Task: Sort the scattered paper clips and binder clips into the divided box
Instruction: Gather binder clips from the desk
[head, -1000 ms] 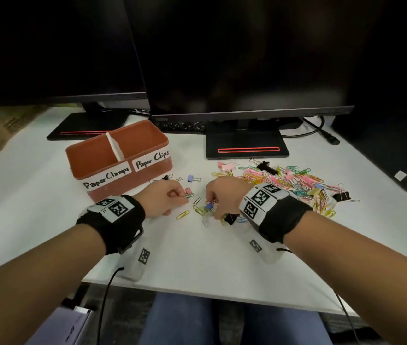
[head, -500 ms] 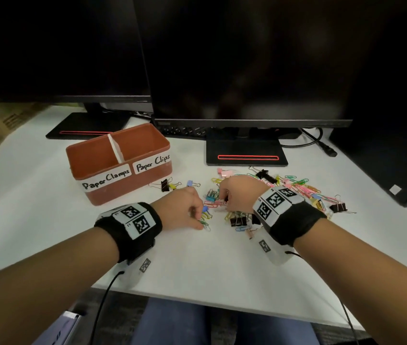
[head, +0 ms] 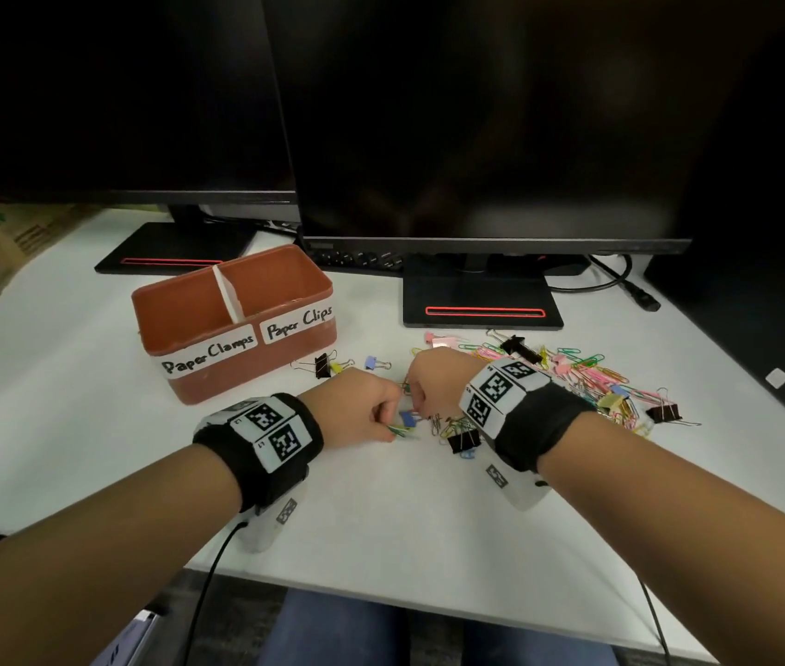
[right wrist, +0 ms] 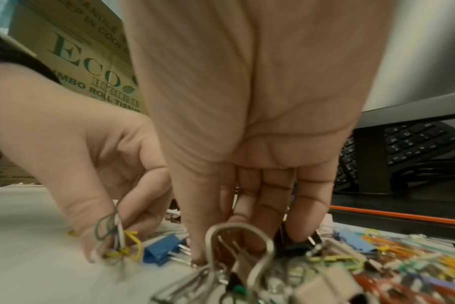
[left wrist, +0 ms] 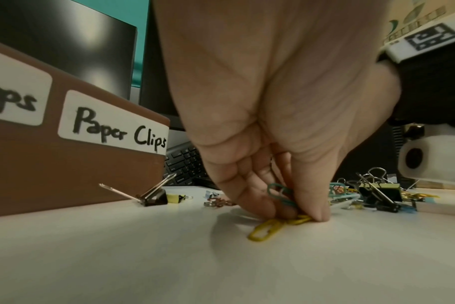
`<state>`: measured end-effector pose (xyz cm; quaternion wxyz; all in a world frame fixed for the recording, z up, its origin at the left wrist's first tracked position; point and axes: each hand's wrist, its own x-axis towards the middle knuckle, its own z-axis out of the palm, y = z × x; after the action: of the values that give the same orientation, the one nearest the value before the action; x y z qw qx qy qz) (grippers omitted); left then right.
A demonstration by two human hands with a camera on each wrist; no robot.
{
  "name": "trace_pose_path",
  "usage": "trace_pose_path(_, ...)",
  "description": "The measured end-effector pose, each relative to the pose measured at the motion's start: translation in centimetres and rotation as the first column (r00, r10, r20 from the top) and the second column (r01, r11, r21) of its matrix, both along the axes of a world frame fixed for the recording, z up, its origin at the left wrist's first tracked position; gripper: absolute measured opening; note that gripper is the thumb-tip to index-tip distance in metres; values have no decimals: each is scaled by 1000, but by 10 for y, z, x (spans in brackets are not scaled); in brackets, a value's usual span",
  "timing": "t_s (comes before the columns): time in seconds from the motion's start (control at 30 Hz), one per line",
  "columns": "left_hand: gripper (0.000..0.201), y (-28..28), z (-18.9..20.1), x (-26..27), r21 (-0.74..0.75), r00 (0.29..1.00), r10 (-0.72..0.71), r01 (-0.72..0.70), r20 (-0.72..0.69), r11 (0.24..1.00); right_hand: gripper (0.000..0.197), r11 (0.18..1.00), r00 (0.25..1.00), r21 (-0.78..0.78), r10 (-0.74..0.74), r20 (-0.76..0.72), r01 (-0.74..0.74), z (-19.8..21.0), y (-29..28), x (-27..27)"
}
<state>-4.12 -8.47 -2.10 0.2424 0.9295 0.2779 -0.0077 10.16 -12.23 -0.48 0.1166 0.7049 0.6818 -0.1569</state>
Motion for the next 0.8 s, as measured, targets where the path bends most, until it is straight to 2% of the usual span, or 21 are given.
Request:
trace_pose_path(0.17, 11, 3, 0, -1, 48, 1000, 10, -11, 19, 999, 9, 999, 999, -1, 42, 13, -42, 4, -8, 5)
trace_pose_path(0.33, 13, 9, 4, -8, 42, 997, 67, -68, 46, 997, 14, 998, 992, 66, 31, -122, -23, 8, -18, 16)
trace_pose_path(0.47, 15, 14, 19, -22, -92, 968, 190, -177, 163, 980, 15, 990, 972, 136, 3, -237, 30, 17, -24, 20)
trace_pose_path(0.63, 18, 28, 54, -43, -249, 914, 308, -244, 263, 937, 10, 970, 948, 227, -9, -318, 86, 44, -19, 21)
trace_pose_path(0.8, 20, 35, 71, -57, -309, 871, 369, -271, 325, 912, 5, 972, 932, 226, 16, -362, 71, 50, -8, 16)
